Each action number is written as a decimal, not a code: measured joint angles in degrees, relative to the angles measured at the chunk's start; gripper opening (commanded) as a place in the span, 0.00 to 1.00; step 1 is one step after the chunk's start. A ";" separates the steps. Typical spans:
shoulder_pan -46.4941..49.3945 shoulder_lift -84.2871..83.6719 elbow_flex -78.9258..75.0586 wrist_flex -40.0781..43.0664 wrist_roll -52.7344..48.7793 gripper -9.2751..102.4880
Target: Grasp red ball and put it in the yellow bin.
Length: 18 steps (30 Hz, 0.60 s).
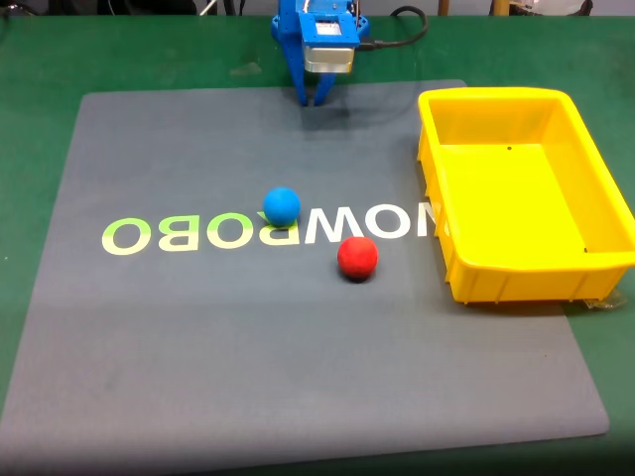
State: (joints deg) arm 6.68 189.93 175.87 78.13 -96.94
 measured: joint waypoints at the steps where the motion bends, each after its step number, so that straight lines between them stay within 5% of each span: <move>1: 0.00 0.00 0.00 0.00 0.00 0.12; 18: -2.37 0.00 0.00 0.00 0.00 0.11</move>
State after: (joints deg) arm 4.31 189.93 175.87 78.13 -96.94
